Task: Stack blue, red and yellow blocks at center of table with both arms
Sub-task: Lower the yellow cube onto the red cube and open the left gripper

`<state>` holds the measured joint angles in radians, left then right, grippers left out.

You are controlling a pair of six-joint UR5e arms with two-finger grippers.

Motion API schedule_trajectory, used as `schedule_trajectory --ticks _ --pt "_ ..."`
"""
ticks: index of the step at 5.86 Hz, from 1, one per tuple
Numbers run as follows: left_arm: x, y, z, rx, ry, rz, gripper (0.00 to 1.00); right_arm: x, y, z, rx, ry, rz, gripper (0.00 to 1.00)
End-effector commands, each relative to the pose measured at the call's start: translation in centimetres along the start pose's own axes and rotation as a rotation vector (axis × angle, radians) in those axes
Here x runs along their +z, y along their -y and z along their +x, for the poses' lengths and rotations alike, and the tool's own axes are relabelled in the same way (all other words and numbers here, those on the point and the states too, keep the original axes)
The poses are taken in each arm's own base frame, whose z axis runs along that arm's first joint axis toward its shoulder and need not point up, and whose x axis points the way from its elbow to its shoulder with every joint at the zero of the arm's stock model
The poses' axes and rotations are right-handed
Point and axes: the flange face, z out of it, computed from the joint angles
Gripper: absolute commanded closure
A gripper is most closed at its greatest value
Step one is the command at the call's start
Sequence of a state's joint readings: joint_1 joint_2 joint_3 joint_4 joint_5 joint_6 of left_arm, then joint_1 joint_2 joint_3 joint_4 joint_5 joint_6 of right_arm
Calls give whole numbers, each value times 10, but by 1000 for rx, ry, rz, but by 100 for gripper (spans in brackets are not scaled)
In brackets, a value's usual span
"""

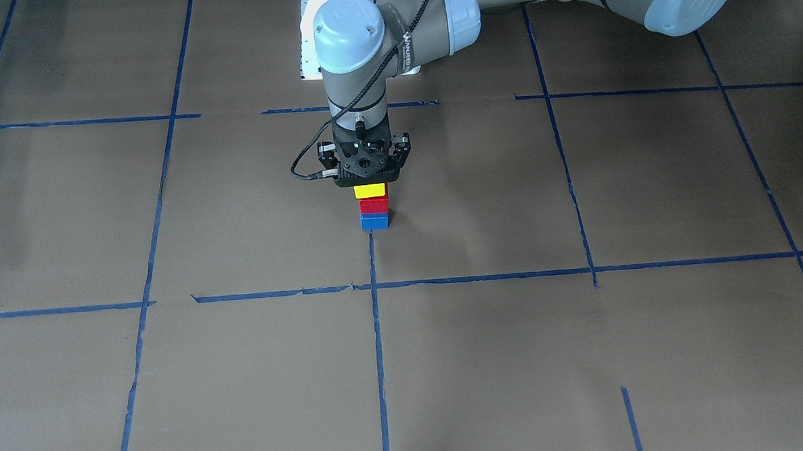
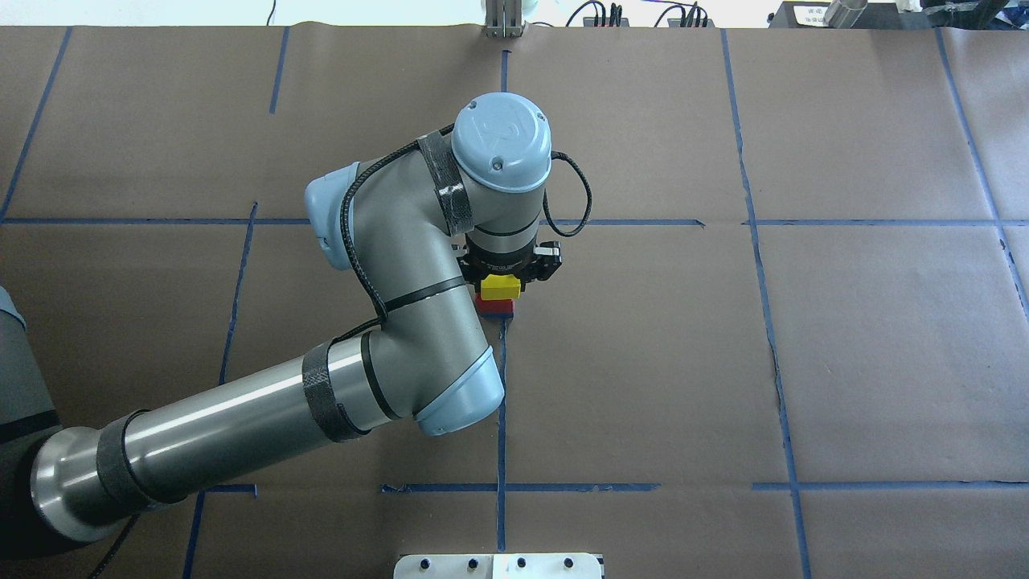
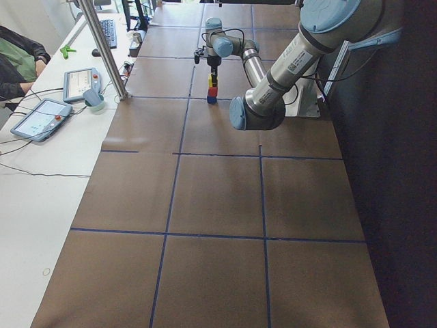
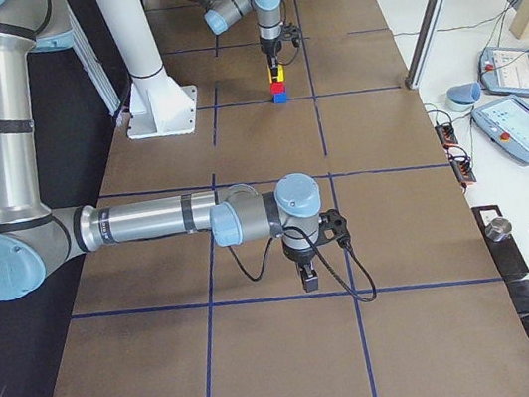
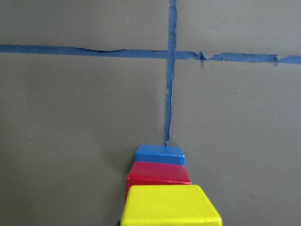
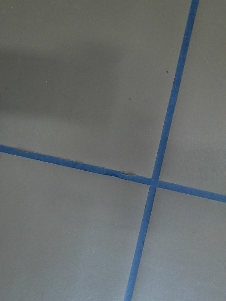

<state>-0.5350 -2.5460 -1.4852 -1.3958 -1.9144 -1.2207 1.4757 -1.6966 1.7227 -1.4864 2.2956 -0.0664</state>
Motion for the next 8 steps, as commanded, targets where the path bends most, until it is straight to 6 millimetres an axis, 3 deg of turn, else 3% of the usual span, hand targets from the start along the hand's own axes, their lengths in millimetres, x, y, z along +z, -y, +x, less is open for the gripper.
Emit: schedule_trajectory --ticks 1,2,4,5,6,8 --pt "1 0 -1 0 1 0 77 0 0 0 -1 -1 0 0" --pt "-1 5 -3 19 2 5 65 0 0 0 -1 -1 0 0" --pt "-1 13 -8 13 9 10 65 0 0 0 -1 1 0 0" --pt "1 12 -8 15 7 8 47 0 0 0 -1 1 0 0" --pt "7 10 -11 23 -9 10 35 0 0 0 -1 1 0 0" --pt "5 9 -9 30 -25 12 35 0 0 0 -1 -1 0 0"
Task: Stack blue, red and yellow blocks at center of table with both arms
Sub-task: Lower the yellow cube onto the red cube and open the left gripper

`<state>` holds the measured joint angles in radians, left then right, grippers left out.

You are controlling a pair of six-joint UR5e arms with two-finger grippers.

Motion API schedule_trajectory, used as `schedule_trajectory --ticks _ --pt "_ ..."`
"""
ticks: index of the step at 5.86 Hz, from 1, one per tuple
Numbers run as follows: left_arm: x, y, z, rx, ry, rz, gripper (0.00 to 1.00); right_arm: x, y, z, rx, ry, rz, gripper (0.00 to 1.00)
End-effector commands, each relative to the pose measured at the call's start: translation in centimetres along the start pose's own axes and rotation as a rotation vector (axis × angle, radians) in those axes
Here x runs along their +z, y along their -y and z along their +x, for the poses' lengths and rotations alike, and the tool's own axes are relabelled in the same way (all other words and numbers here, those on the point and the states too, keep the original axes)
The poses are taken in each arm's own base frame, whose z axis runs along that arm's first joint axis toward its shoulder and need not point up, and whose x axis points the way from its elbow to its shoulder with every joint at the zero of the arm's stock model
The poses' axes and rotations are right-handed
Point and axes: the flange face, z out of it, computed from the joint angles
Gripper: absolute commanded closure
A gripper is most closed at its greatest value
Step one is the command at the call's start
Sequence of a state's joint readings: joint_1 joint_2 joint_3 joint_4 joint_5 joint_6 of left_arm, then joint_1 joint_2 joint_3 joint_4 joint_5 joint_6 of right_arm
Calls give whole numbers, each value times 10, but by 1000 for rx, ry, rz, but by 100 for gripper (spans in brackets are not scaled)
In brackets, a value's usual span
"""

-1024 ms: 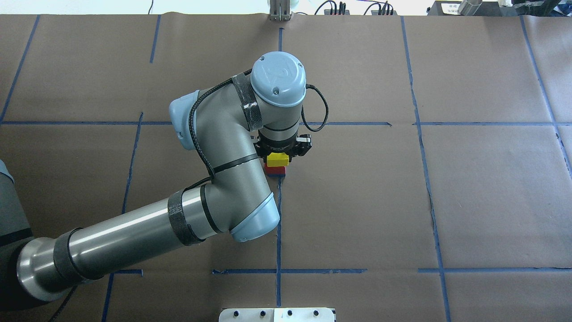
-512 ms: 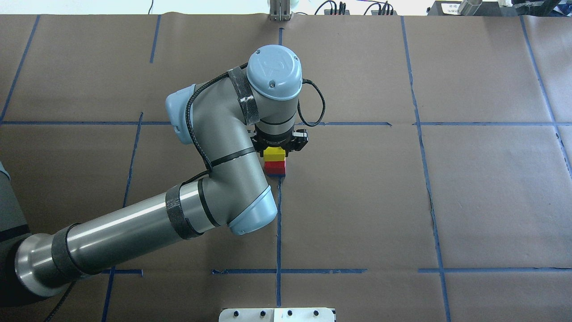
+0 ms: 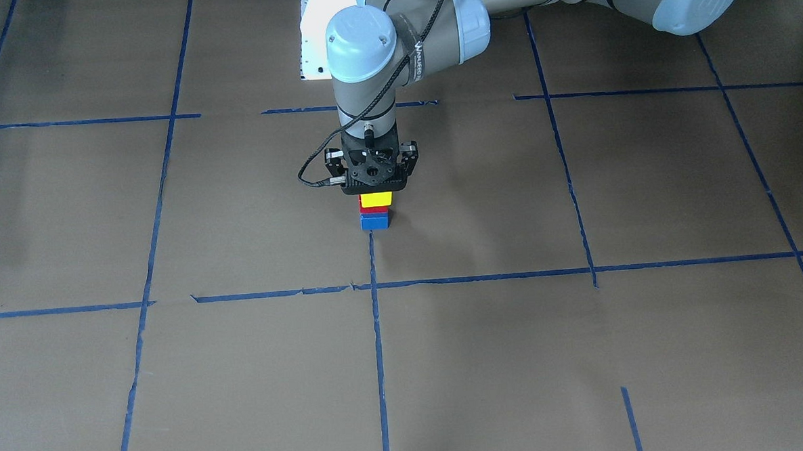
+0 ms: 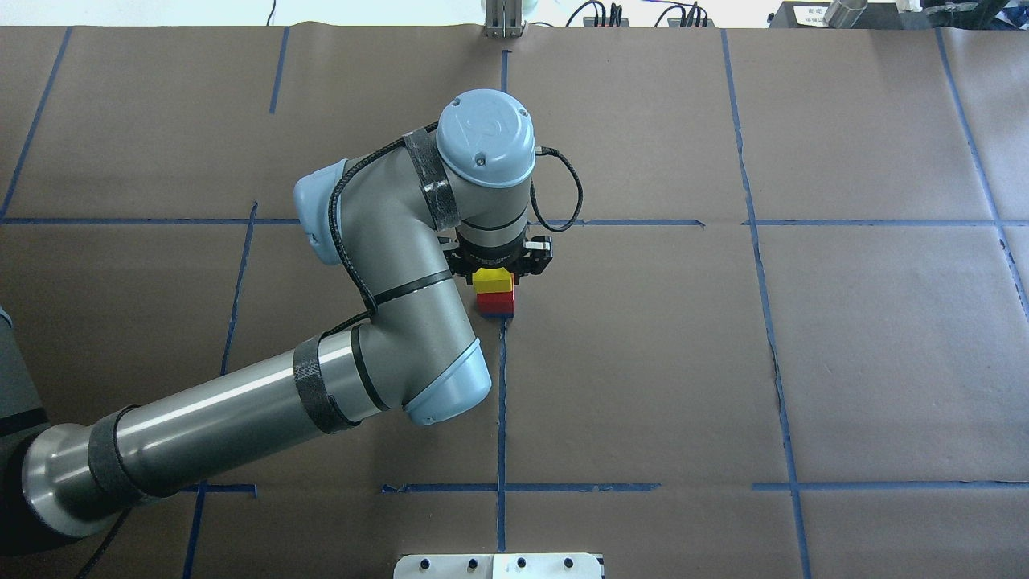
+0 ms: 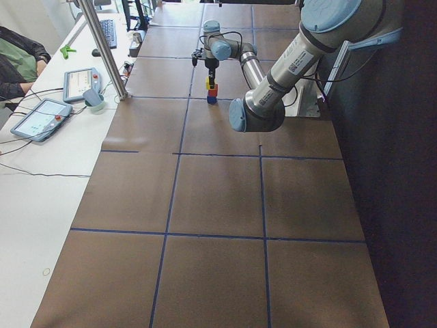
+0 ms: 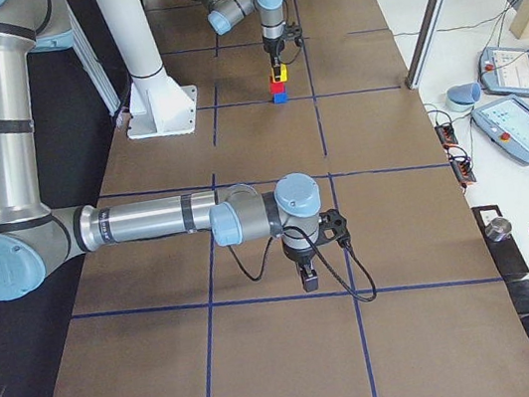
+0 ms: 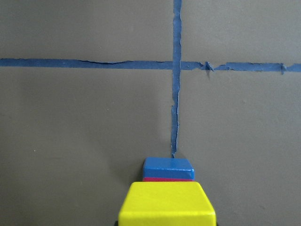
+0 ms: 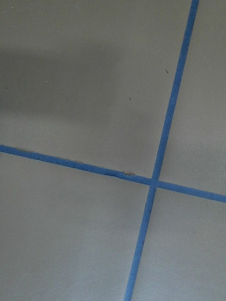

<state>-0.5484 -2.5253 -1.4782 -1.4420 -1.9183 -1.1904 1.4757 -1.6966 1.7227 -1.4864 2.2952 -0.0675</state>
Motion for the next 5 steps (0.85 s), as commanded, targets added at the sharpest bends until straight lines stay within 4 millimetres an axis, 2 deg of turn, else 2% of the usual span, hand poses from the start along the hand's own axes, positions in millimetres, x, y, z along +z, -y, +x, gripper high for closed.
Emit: schedule_trajectory --ticks 1,2,3,4,5 --pt "-4 -2 1 5 -12 0 33 0 0 0 0 0 0 0" --pt "-7 -1 1 15 -13 5 12 1 0 1 1 0 -1 0" --pt "-23 6 -4 13 -26 25 0 0 0 0 0 0 0 0" --pt "-58 25 -17 -6 -58 66 0 0 0 0 0 0 0 0" --pt "-86 40 -41 -7 -81 61 0 0 0 0 -1 0 1 0"
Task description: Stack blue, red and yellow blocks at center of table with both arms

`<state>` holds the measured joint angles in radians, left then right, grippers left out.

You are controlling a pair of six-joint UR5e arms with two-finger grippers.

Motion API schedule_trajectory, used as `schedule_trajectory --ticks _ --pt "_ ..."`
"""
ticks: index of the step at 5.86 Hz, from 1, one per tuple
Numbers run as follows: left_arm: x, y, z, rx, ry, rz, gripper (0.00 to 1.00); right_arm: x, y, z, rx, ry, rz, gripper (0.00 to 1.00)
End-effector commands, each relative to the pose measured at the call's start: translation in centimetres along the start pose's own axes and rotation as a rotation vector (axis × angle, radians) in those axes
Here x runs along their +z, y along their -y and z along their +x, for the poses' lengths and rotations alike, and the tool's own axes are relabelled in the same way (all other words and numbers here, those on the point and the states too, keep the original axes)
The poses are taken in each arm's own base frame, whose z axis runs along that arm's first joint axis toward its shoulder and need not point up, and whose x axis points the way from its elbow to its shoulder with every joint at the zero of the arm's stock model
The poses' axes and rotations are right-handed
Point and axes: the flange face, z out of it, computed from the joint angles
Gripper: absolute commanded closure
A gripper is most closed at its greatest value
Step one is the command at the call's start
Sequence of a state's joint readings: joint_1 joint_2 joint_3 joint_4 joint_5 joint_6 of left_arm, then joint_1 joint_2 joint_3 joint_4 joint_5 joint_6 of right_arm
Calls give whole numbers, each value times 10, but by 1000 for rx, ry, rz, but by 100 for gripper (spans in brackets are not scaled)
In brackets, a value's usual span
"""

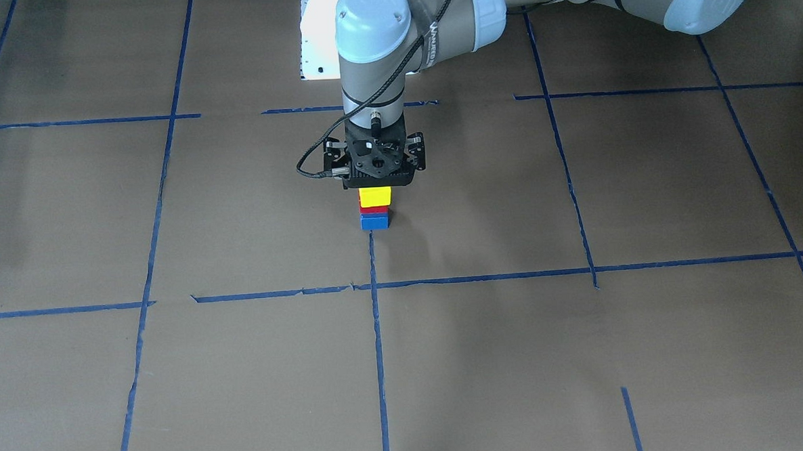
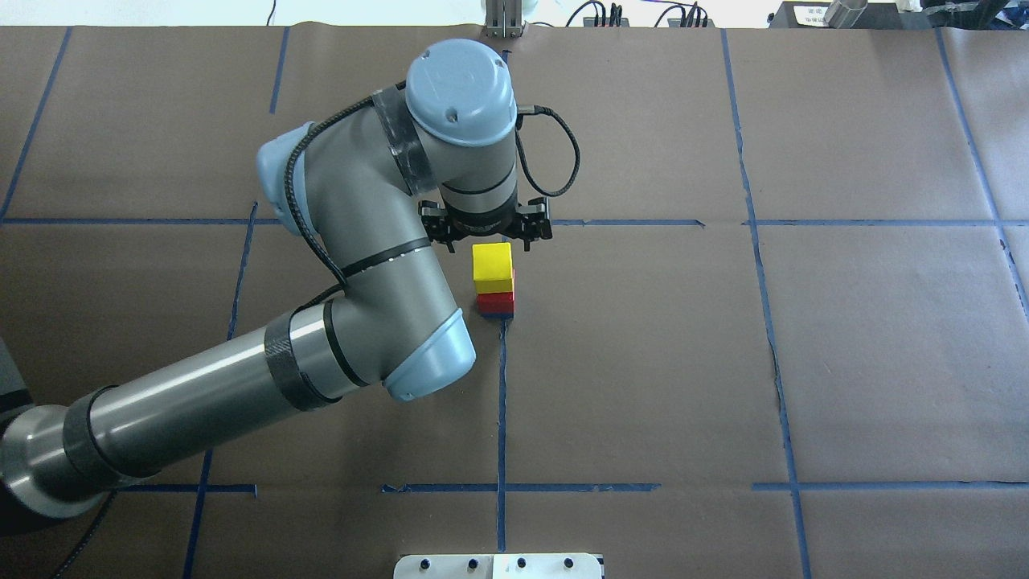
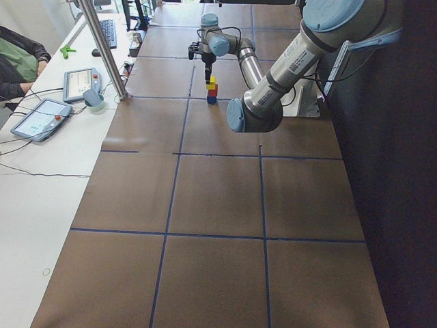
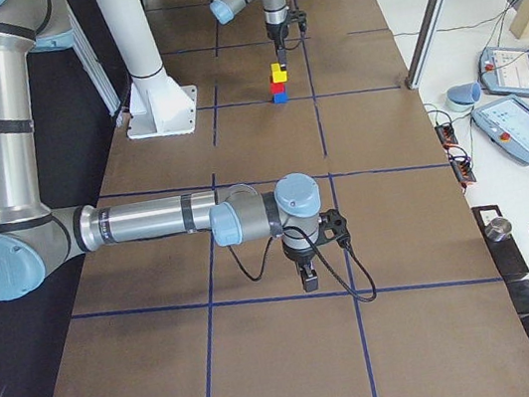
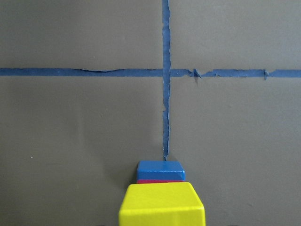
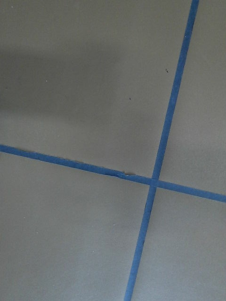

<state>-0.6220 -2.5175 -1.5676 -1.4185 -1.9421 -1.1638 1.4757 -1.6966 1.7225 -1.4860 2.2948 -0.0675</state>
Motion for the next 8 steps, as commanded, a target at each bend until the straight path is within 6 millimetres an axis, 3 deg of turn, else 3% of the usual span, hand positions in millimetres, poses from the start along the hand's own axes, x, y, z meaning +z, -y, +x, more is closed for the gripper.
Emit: schedule_trajectory --ticks 1,2,3,4,5,6,7,8 --pt "-39 31 -76 47 -28 3 0 0 0 0 -2 0 1 0" --pt "-37 39 -161 145 -3 -12 0 0 0 0 -2 0 1 0" --pt "-35 49 -272 287 33 -42 0 0 0 0 -2 0 1 0" --pt "-42 65 -401 344 34 -100 0 -1 0 -1 0 1 2 0" --pt "-63 66 -521 383 -10 -127 0 -1 0 -1 1 8 1 0" --pt "-71 41 -623 379 3 -141 0 -1 0 -1 2 8 1 0" --pt "-74 0 -700 325 16 -147 0 -1 0 -1 4 8 1 0" --pt "-61 -34 -751 256 24 -173 0 -1 0 -1 5 8 1 0"
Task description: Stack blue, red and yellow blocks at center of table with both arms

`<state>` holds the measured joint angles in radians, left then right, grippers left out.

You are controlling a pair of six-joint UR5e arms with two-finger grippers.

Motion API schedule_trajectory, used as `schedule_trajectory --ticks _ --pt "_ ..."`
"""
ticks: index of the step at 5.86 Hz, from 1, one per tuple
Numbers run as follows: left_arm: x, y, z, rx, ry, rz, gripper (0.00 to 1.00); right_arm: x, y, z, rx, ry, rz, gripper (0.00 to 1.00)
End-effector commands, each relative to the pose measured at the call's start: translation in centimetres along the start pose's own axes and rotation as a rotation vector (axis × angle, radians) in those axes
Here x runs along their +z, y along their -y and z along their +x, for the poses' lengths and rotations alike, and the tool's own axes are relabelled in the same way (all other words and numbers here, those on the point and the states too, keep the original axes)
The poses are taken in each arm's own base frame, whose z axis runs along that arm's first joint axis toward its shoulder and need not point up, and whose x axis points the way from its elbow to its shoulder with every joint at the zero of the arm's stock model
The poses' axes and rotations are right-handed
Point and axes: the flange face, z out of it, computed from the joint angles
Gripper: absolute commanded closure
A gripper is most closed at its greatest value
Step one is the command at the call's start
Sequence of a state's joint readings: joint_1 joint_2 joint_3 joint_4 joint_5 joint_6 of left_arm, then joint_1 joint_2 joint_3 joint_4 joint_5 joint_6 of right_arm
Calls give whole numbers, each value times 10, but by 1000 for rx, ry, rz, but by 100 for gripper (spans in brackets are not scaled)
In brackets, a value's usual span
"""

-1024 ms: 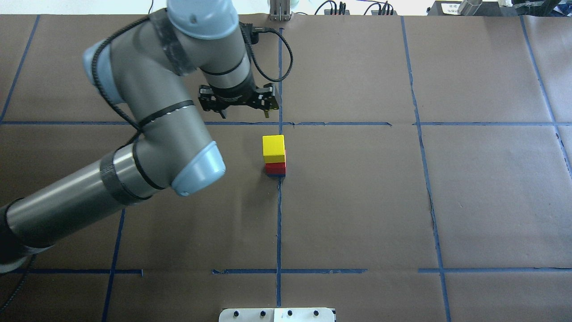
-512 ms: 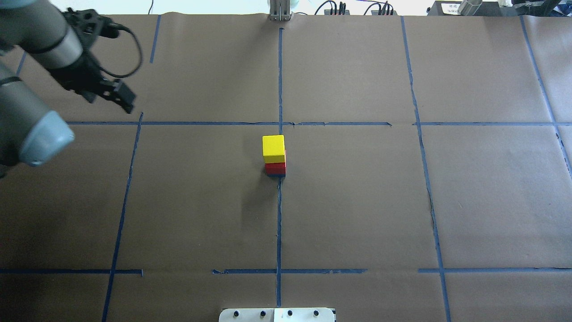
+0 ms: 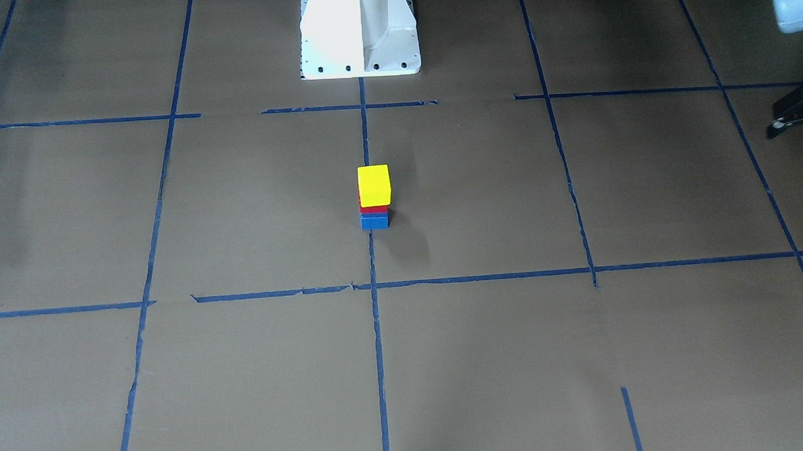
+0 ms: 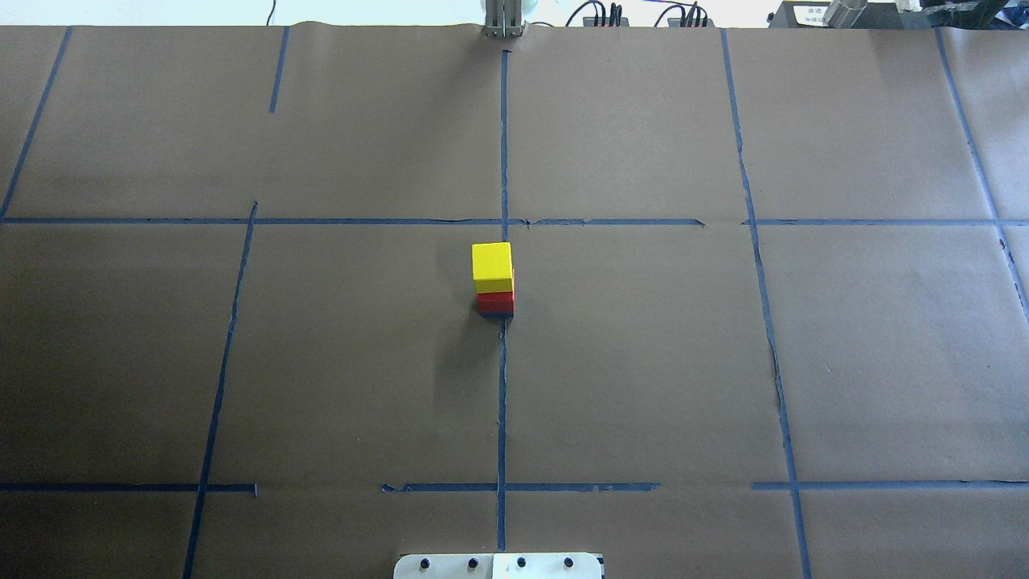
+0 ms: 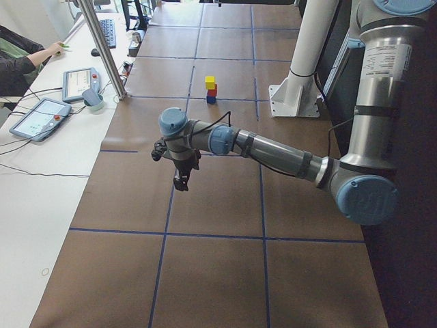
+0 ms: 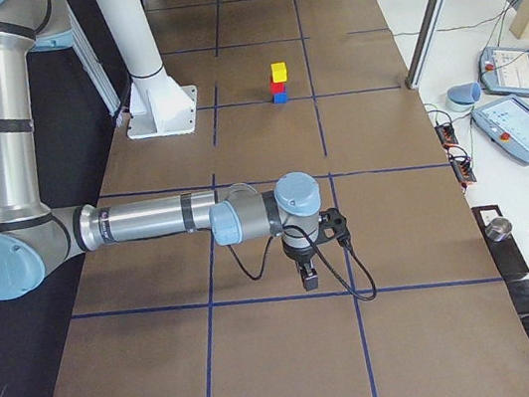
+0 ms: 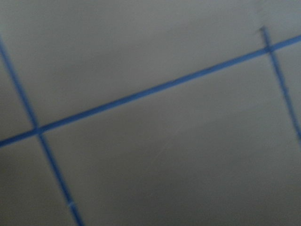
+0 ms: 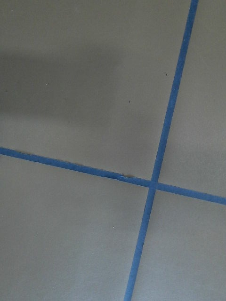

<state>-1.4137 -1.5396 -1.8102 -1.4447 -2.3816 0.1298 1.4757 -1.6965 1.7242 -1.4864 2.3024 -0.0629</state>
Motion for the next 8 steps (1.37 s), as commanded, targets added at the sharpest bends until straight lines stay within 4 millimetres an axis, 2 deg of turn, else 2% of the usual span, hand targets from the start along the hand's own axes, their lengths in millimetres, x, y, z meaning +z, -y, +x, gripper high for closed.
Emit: schedule_trajectory --ticks 1,2,3,4,5,8 --pt "19 -72 -78 -135 -5 -18 0 1 0 0 3 0 -1 0" --pt "17 -74 -79 -146 -6 -15 0 1 0 1 3 0 -1 0" --pt "34 -95 -92 -180 -9 -53 0 0 0 1 0 -3 0 0" --pt "27 -90 -87 -172 -7 -31 0 -1 2 -1 -7 -3 2 0" --pt "9 -88 -82 -163 5 6 0 2 1 1 -5 -4 -4 0" --pt "3 -92 -73 -152 4 14 0 7 -1 5 9 -2 -13 0"
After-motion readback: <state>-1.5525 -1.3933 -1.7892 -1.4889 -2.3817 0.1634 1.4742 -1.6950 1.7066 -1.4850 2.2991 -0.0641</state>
